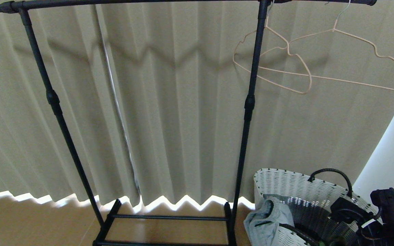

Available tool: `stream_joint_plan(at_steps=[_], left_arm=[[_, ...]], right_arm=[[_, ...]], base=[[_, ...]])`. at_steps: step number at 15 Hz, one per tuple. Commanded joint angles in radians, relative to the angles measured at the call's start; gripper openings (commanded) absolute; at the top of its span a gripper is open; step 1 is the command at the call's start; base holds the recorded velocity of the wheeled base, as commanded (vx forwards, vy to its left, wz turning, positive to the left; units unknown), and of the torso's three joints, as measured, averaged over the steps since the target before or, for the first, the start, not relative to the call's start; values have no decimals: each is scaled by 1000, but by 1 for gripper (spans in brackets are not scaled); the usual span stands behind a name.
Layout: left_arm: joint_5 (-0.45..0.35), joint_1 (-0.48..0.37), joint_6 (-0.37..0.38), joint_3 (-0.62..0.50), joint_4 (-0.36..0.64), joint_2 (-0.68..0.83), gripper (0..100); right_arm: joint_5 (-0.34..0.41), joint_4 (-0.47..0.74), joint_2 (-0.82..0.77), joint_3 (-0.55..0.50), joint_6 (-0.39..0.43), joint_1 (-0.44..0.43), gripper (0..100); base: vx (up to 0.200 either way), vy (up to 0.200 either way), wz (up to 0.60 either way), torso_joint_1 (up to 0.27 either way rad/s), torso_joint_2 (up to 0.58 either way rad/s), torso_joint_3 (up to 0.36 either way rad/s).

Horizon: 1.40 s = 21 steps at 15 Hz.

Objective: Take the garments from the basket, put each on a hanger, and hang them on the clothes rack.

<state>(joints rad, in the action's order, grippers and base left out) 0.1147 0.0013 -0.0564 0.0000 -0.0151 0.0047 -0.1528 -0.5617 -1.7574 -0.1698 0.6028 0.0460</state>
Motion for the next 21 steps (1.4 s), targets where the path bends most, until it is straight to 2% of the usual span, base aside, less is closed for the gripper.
stream_joint_plan(at_steps=[1, 4, 7, 10, 11, 12, 13, 14, 17, 21], left_arm=[[0, 0, 0, 0, 0, 0, 100], [0, 0, 0, 0, 0, 0, 100], [0, 0, 0, 0, 0, 0, 100], [0, 0, 0, 0, 0, 0, 100], [0, 0, 0, 0, 0, 0, 100], [0, 0, 0, 0, 0, 0, 100], [0, 0, 0, 0, 0, 0, 100], [0, 0, 0, 0, 0, 0, 100], [0, 0, 0, 0, 0, 0, 100], [-1, 0, 1, 0, 1, 0, 100]], right_arm=[[1, -1, -17, 4, 0, 2, 0], [2, -3, -7, 4, -1, 0, 0], [6, -9, 78, 30, -1, 0, 0], [16, -76, 322, 113, -8, 0, 0], [32, -75, 450, 135, -12, 0, 0], [61, -63, 608, 139, -35, 0, 0], [73, -55, 676, 138, -58, 0, 0], [90, -41, 780, 128, -118, 0, 0], [127, -41, 882, 121, -199, 0, 0], [139, -3, 940, 113, -210, 0, 0]], base=[[0, 0, 0, 0, 0, 0], [0, 0, 0, 0, 0, 0], [0, 0, 0, 0, 0, 0], [0, 0, 0, 0, 0, 0], [0, 0, 0, 0, 0, 0], [0, 0, 0, 0, 0, 0], [0, 0, 0, 0, 0, 0], [0, 0, 0, 0, 0, 0], [0, 0, 0, 0, 0, 0], [0, 0, 0, 0, 0, 0]])
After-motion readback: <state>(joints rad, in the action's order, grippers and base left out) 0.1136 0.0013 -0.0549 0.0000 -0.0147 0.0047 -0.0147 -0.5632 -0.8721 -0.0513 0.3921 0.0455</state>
